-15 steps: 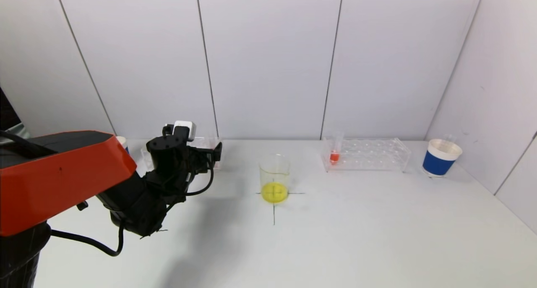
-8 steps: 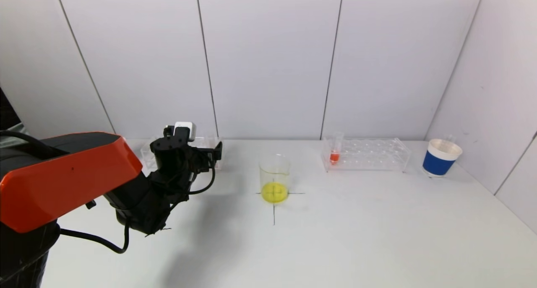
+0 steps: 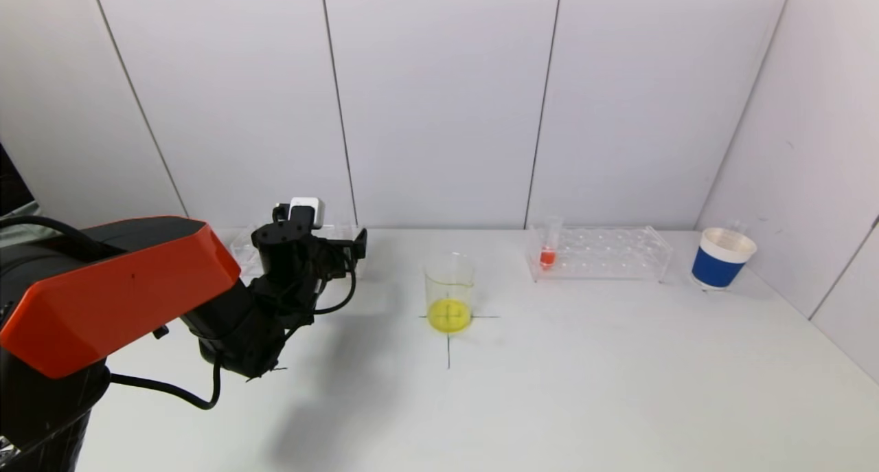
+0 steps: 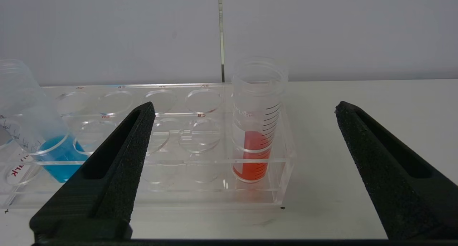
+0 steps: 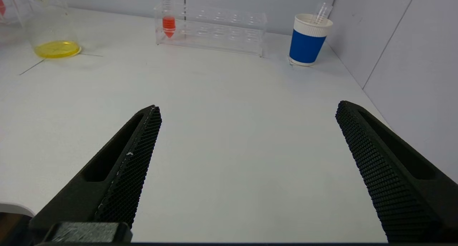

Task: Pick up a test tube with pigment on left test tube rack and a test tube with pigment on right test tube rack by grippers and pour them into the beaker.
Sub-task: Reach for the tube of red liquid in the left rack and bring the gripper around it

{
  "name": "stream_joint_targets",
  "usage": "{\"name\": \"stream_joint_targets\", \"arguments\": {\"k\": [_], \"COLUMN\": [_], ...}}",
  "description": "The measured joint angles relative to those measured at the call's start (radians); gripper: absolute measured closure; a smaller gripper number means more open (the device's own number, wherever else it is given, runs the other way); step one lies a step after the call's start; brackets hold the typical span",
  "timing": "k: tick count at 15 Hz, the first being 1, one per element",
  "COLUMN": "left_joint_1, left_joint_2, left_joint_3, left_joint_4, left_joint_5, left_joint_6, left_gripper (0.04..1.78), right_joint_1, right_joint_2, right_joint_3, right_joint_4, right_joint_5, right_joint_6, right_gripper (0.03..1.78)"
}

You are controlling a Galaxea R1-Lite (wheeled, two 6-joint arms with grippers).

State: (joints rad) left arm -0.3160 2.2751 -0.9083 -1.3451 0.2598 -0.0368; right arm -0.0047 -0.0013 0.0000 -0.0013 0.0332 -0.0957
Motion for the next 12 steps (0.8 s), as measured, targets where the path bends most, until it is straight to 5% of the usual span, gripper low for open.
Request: {"name": "stream_joint_targets", "arguments": {"k": [12], "left_joint_1": [0.010], "left_joint_2": [0.023], "left_joint_3": [-0.064], "left_joint_4": [0.012], "left_joint_5": [-0.004], "left_joint_6": [0.002], "left_gripper": [0.06], "right_joint_1": [0.000], "right_joint_2": [0.000], "right_joint_3": [0.000], "right_joint_4": [0.000], "right_joint_5": [0.000], "right_joint_6": [0.000], "right_gripper": [0.04]}}
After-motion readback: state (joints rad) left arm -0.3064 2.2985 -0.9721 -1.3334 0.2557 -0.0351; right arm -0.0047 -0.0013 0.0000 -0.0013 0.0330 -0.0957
